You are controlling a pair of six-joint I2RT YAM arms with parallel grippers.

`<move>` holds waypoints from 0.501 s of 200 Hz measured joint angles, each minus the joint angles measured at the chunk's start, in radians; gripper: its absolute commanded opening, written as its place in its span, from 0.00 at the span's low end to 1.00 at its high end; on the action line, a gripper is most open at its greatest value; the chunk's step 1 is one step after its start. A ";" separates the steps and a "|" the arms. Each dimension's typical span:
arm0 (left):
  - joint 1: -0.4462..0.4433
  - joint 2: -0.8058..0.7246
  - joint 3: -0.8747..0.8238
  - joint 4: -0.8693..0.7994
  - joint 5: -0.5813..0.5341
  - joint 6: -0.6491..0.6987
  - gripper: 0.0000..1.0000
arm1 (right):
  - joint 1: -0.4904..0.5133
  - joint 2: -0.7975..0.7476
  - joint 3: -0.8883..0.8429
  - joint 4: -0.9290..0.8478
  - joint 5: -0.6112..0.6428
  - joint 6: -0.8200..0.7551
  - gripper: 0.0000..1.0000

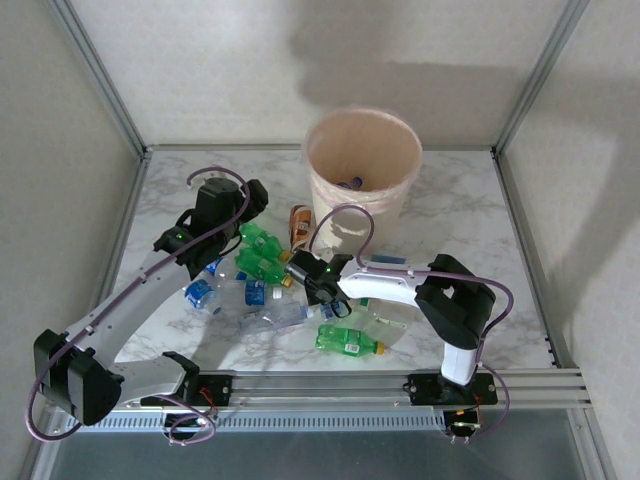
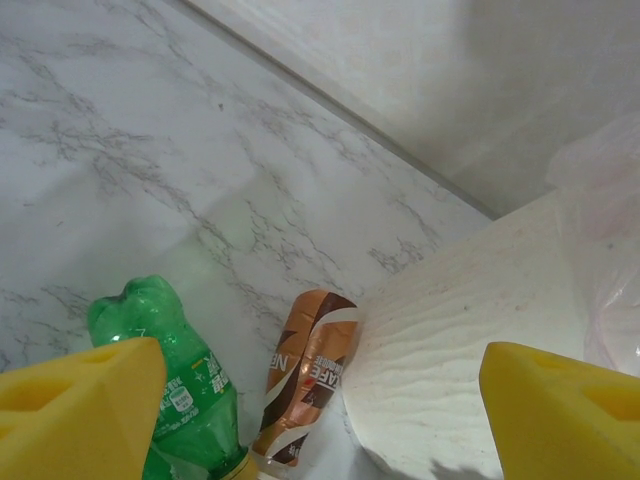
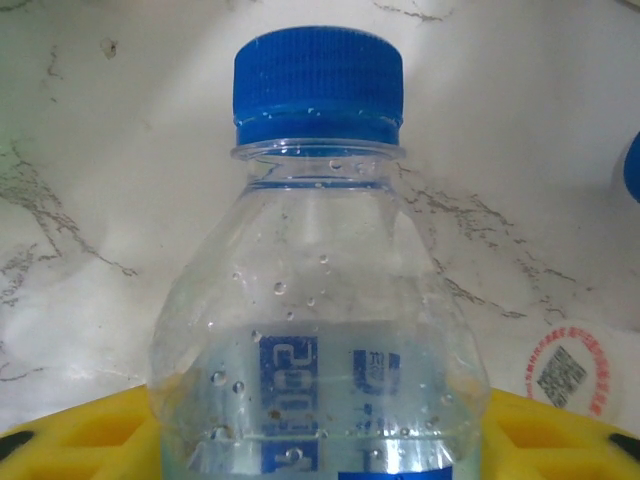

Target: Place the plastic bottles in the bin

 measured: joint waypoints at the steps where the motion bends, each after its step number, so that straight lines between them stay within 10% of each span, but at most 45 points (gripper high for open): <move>1: 0.000 0.000 0.000 0.000 0.000 0.000 0.82 | 0.000 0.000 0.000 0.000 0.000 0.001 0.55; 100: 0.007 0.010 0.005 -0.004 -0.002 0.000 0.82 | 0.036 -0.051 0.098 -0.038 0.033 -0.017 0.51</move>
